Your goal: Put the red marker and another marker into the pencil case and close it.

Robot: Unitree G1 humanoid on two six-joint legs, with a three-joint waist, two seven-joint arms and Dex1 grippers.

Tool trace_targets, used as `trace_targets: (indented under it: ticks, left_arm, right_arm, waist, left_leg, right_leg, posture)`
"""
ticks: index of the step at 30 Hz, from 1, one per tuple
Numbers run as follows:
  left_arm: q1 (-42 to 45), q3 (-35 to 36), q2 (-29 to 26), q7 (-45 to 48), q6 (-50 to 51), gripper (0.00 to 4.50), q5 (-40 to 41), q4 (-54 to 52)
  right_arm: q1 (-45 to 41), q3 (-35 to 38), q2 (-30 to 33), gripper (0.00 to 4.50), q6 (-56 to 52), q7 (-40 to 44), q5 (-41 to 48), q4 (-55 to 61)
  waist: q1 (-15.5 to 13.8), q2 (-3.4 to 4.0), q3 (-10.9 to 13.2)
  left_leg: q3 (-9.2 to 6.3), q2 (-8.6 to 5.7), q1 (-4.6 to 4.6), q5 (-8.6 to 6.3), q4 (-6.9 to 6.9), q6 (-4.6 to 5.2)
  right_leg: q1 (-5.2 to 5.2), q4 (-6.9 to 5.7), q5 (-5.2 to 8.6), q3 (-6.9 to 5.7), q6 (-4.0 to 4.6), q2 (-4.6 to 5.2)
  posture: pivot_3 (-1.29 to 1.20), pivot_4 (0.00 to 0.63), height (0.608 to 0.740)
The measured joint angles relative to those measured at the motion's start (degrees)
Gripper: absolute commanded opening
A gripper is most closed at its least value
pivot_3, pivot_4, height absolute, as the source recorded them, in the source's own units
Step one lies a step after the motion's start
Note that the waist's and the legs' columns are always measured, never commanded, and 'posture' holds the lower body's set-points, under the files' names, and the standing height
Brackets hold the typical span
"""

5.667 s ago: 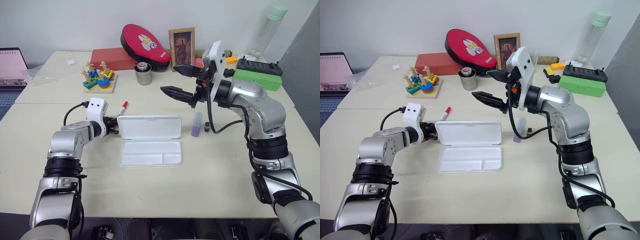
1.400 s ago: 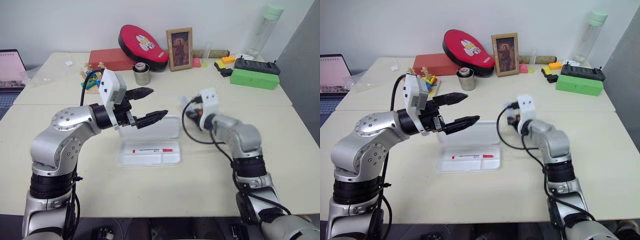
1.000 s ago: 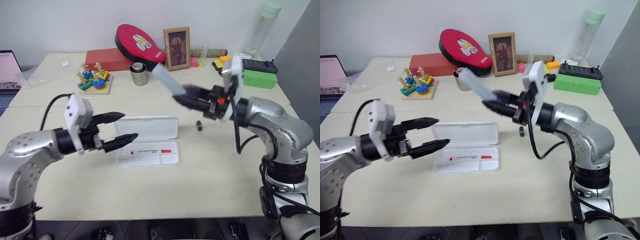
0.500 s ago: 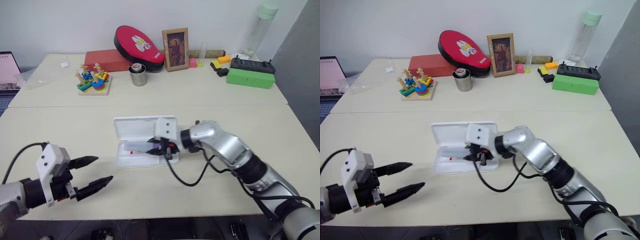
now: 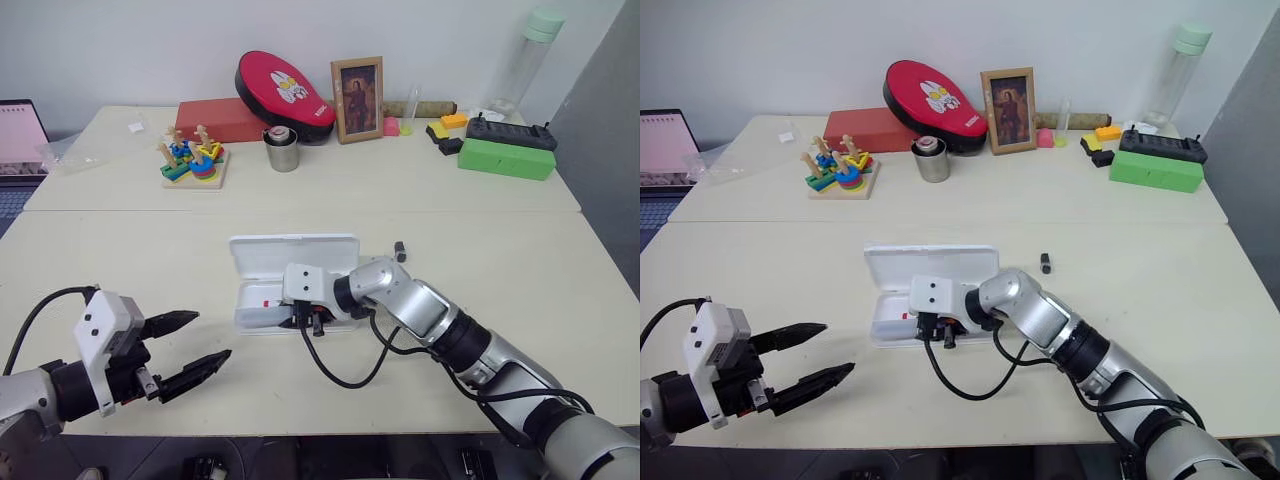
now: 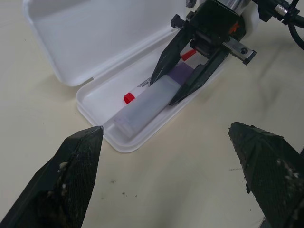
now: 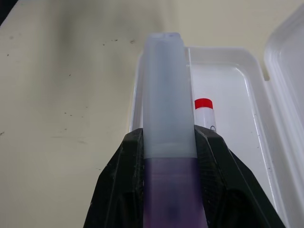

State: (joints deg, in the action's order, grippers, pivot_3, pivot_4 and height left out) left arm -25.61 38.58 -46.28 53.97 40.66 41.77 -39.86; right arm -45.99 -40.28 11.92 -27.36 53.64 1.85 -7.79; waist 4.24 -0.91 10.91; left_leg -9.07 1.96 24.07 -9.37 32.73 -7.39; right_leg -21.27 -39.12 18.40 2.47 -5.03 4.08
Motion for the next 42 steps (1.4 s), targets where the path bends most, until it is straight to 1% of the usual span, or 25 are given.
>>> trace_targets:
  ticks: [4,6,7,10,11,12,14,18,19,23,25,27,29,31,32,33,35,38,40,42]
  left_arm:
    - [1.64,-0.13,-0.28,-0.90,0.03,4.50,0.92,-0.09]
    - [1.83,-0.21,-0.50,-1.00,0.14,4.50,1.04,-0.09]
    - [2.07,-0.24,-0.73,-1.03,0.16,4.50,1.07,-0.09]
    - [2.74,-0.38,-0.93,-1.09,0.18,4.50,1.12,-0.07]
    - [2.86,-0.48,-1.02,-1.11,0.19,4.50,1.12,-0.06]
    - [3.04,-0.66,-1.17,-1.12,0.21,4.50,1.11,-0.05]
    - [3.68,-0.98,-1.27,-1.24,0.22,4.50,1.11,-0.05]
    - [4.35,-2.20,-1.62,-1.67,0.22,4.50,1.11,0.00]
    - [4.88,-2.43,-1.67,-1.82,0.22,4.50,1.11,0.02]
    - [7.20,-3.50,-1.91,-2.26,0.23,4.50,1.13,0.14]
    - [10.24,-5.36,-1.95,-3.23,0.35,4.50,1.35,0.28]
    - [14.18,-7.85,-1.86,-4.42,0.49,4.50,2.30,0.41]
    - [18.95,-11.08,-1.04,-6.21,0.57,4.50,2.86,1.07]
    - [23.99,-14.35,0.65,-8.52,0.56,4.50,3.30,1.87]
    - [26.35,-15.95,1.54,-9.64,0.61,4.50,3.41,2.21]
    - [29.25,-17.82,2.69,-11.00,0.80,4.50,3.49,2.73]
    - [35.23,-21.75,5.64,-13.59,0.95,4.50,3.58,3.48]
    - [41.28,-26.60,8.47,-15.77,0.97,4.50,3.21,4.84]
    - [43.96,-28.35,9.82,-16.33,0.91,4.50,3.17,6.24]
    - [46.41,-30.44,10.93,-16.62,0.54,4.50,2.70,7.76]
  right_arm:
    - [-0.19,0.80,-1.37,1.11,1.22,0.31,-0.86,-2.25]
    - [-0.18,0.94,-1.49,1.82,1.53,0.56,-1.09,-2.45]
    - [-0.18,1.05,-1.50,1.98,1.50,0.84,-1.10,-2.43]
    - [-0.16,1.87,-1.50,2.77,1.10,1.16,-1.25,-2.46]
    - [-0.16,2.10,-1.33,2.97,1.08,1.24,-1.27,-2.46]
    - [-0.16,2.47,-1.23,3.03,1.08,1.32,-1.30,-2.46]
    - [-0.18,3.19,-1.23,3.60,1.07,1.44,-1.25,-2.39]
    - [-0.50,4.61,-1.37,4.39,0.87,1.79,-0.95,-1.25]
    - [-0.83,5.35,-1.37,4.47,0.64,2.08,-0.54,-0.80]
    - [-2.64,9.92,-0.84,4.47,0.43,3.90,2.41,3.85]
    - [-2.63,13.99,0.03,4.47,-2.54,5.81,7.39,8.25]
    - [-2.55,20.05,1.60,4.47,-8.18,8.14,15.48,13.59]
    - [-3.02,27.97,3.68,4.47,-13.79,8.81,23.62,17.68]
    - [-4.02,34.18,6.00,4.47,-17.64,7.34,28.08,18.90]
    - [-4.31,36.15,7.39,4.47,-18.62,6.16,28.64,18.73]
    - [-4.20,37.56,9.17,4.47,-19.35,4.51,28.49,17.88]
    - [-4.21,39.48,12.28,4.47,-20.87,-0.02,26.23,12.68]
    - [-3.04,38.24,16.61,4.47,-22.52,-7.75,19.31,4.74]
    - [-0.98,36.38,17.64,4.47,-23.38,-11.80,15.12,1.24]
    - [1.06,34.56,16.97,4.47,-24.27,-15.91,12.07,-1.43]
  waist:
    - [0.08,0.00,0.00]
    - [0.13,0.00,0.00]
    - [0.20,0.00,0.00]
    - [0.21,0.00,0.00]
    - [0.22,0.00,0.00]
    - [0.27,0.01,0.01]
    - [0.34,0.01,0.01]
    - [0.42,0.02,0.01]
    - [0.42,0.02,0.02]
    - [0.31,0.02,0.01]
    - [0.02,0.02,0.02]
    - [-0.57,0.01,0.02]
    - [-1.17,0.02,0.02]
    - [-1.33,0.01,0.01]
    - [-1.32,0.00,0.01]
    - [-1.31,0.00,0.01]
    - [-1.49,-0.05,-0.02]
    - [-1.37,-0.05,-0.02]
    - [-1.06,-0.04,-0.02]
    - [-0.50,-0.03,-0.01]
  left_leg:
    - [0.00,0.00,-0.07,0.00,0.00,0.00]
    - [0.00,0.00,-0.07,0.00,0.00,0.00]
    - [0.00,0.00,-0.07,0.00,0.00,0.00]
    - [0.00,0.00,-0.06,0.00,0.00,0.00]
    - [0.00,0.00,-0.06,0.00,0.00,0.00]
    - [0.00,0.00,-0.06,0.00,-0.01,0.00]
    - [0.00,0.00,-0.06,0.00,-0.01,0.00]
    - [0.00,0.00,-0.06,0.00,-0.01,0.00]
    - [0.00,0.00,-0.05,0.00,-0.01,0.00]
    - [0.00,0.00,-0.04,0.00,-0.01,0.00]
    - [-0.01,0.00,-0.02,0.00,-0.01,0.00]
    - [-0.02,0.00,0.01,0.00,0.02,0.00]
    - [-0.02,0.00,0.00,0.00,0.02,0.00]
    - [-0.02,0.00,-0.03,0.00,0.04,0.00]
    - [-0.01,0.00,-0.04,0.00,0.05,0.00]
    - [-0.01,0.00,-0.04,0.00,0.05,0.00]
    - [-0.01,-0.01,-0.01,0.00,0.09,0.00]
    - [0.05,-0.02,0.06,0.00,0.11,0.00]
    - [0.06,-0.02,0.08,0.00,0.11,0.00]
    - [0.07,-0.02,0.16,0.01,0.09,0.00]
  right_leg:
    - [0.07,-0.02,0.00,0.00,0.00,0.00]
    - [0.07,-0.01,0.00,0.00,0.00,0.00]
    - [0.07,-0.02,0.00,0.00,0.00,0.00]
    - [0.07,0.00,0.00,0.00,0.00,0.00]
    - [0.07,0.01,0.00,0.00,0.00,0.00]
    - [0.06,0.00,0.00,0.00,0.00,0.00]
    - [0.06,0.00,0.00,0.00,0.00,0.00]
    - [0.06,0.00,0.00,0.00,0.00,0.00]
    - [0.06,-0.01,0.00,0.00,0.00,0.00]
    - [0.07,0.01,0.00,-0.01,0.00,0.00]
    - [0.08,0.02,0.00,-0.01,0.00,0.00]
    - [0.08,0.03,-0.01,-0.02,-0.02,0.00]
    - [0.10,0.04,-0.02,-0.03,-0.04,0.00]
    - [0.12,0.02,-0.02,-0.04,-0.04,0.00]
    - [0.13,0.02,-0.02,-0.04,-0.04,0.00]
    - [0.14,0.02,-0.02,-0.03,-0.04,0.00]
    - [0.14,0.04,-0.04,-0.04,-0.07,0.00]
    - [0.07,0.06,-0.05,0.03,-0.07,0.00]
    - [0.03,0.05,-0.05,0.05,-0.06,0.00]
    - [-0.07,0.04,-0.05,0.06,-0.06,0.00]
  posture:
    - [0.00,0.150,0.740]
    - [0.00,0.150,0.740]
    - [0.00,0.150,0.740]
    - [0.00,0.150,0.740]
    - [0.00,0.150,0.740]
    - [0.00,0.150,0.740]
    - [0.00,0.150,0.740]
    - [0.00,0.150,0.740]
    - [0.00,0.150,0.740]
    - [0.00,0.150,0.740]
    - [0.00,0.150,0.740]
    - [0.00,0.150,0.740]
    - [0.00,0.150,0.740]
    - [0.00,0.150,0.740]
    - [0.00,0.150,0.740]
    - [0.00,0.150,0.740]
    - [0.00,0.150,0.740]
    - [0.00,0.150,0.740]
    - [0.00,0.150,0.740]
    - [0.00,0.150,0.740]
